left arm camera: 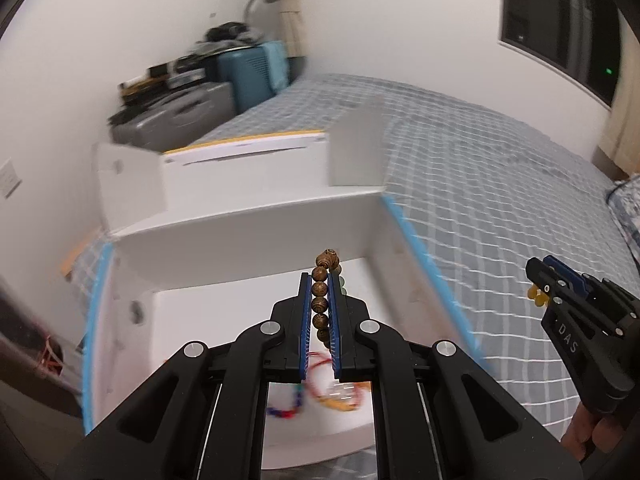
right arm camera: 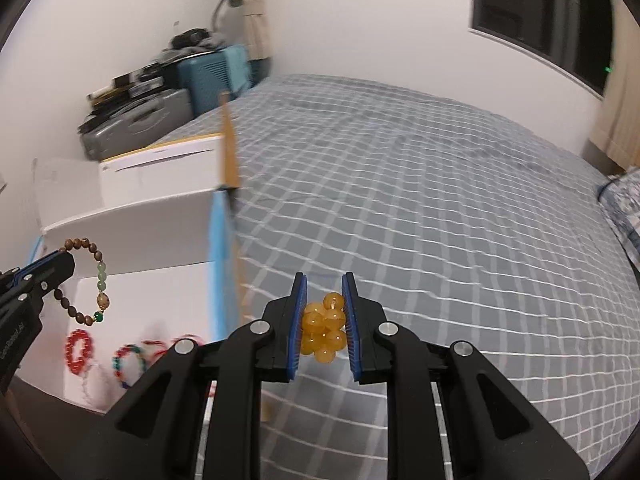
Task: Organize jewelry
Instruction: 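Carry both bracelets into the white box and open both tools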
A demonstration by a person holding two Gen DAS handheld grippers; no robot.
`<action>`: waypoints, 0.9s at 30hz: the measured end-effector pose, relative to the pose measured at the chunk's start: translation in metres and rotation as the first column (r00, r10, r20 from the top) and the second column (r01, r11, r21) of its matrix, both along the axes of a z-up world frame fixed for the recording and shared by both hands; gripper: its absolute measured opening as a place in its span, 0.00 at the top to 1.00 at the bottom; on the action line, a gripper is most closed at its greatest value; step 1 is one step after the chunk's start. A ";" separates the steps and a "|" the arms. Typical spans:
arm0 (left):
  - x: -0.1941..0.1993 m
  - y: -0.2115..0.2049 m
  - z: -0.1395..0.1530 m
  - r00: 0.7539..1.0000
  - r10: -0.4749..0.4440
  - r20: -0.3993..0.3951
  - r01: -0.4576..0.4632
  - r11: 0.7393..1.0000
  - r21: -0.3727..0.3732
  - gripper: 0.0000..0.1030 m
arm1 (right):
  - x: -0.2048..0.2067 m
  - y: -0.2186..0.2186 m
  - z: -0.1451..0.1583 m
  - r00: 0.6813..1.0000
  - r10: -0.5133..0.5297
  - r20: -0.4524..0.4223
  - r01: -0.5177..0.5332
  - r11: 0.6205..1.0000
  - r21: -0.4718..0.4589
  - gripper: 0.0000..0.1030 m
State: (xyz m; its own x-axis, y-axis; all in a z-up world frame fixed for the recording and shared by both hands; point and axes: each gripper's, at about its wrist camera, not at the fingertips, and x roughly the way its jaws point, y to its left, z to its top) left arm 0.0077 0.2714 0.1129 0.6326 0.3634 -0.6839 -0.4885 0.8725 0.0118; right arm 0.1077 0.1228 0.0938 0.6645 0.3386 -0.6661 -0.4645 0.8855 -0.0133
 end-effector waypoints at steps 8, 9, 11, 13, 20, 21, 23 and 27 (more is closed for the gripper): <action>-0.036 0.054 -0.032 0.993 0.105 -0.056 -0.107 0.994 -0.026 0.93 | -0.036 0.076 -0.008 0.988 0.150 -0.020 -0.150 0.989 0.010 0.83; -0.038 0.060 -0.037 0.991 0.116 -0.065 -0.118 0.993 -0.028 0.93 | -0.041 0.083 -0.010 0.986 0.165 -0.024 -0.165 0.986 0.006 0.83; -0.041 0.071 -0.046 0.988 0.131 -0.087 -0.135 0.990 -0.031 0.93 | -0.049 0.102 -0.019 0.979 0.199 -0.037 -0.199 0.980 -0.006 0.83; -0.045 0.080 -0.053 0.984 0.141 -0.105 -0.146 0.988 -0.039 0.93 | -0.054 0.118 -0.029 0.973 0.224 -0.056 -0.225 0.974 -0.018 0.83; -0.045 0.100 -0.072 0.974 0.165 -0.155 -0.176 0.983 -0.057 0.93 | -0.048 0.137 -0.054 0.967 0.222 -0.126 -0.230 0.972 -0.050 0.83; -0.044 0.101 -0.075 0.972 0.167 -0.164 -0.179 0.982 -0.062 0.93 | -0.046 0.137 -0.056 0.967 0.217 -0.132 -0.226 0.973 -0.053 0.83; -0.043 0.106 -0.079 0.970 0.168 -0.178 -0.183 0.981 -0.069 0.93 | -0.044 0.138 -0.061 0.967 0.210 -0.146 -0.220 0.973 -0.062 0.83; -0.041 0.106 -0.080 0.969 0.166 -0.182 -0.182 0.980 -0.075 0.93 | -0.041 0.138 -0.067 0.967 0.197 -0.160 -0.211 0.975 -0.073 0.83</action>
State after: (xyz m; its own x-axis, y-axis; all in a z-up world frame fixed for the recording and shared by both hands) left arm -0.0336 0.3772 0.0334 0.4332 0.3891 -0.8130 -0.6302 0.7756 0.0353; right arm 0.0666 0.2611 0.0268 0.4768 0.3911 -0.7872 -0.6377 0.7703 -0.0036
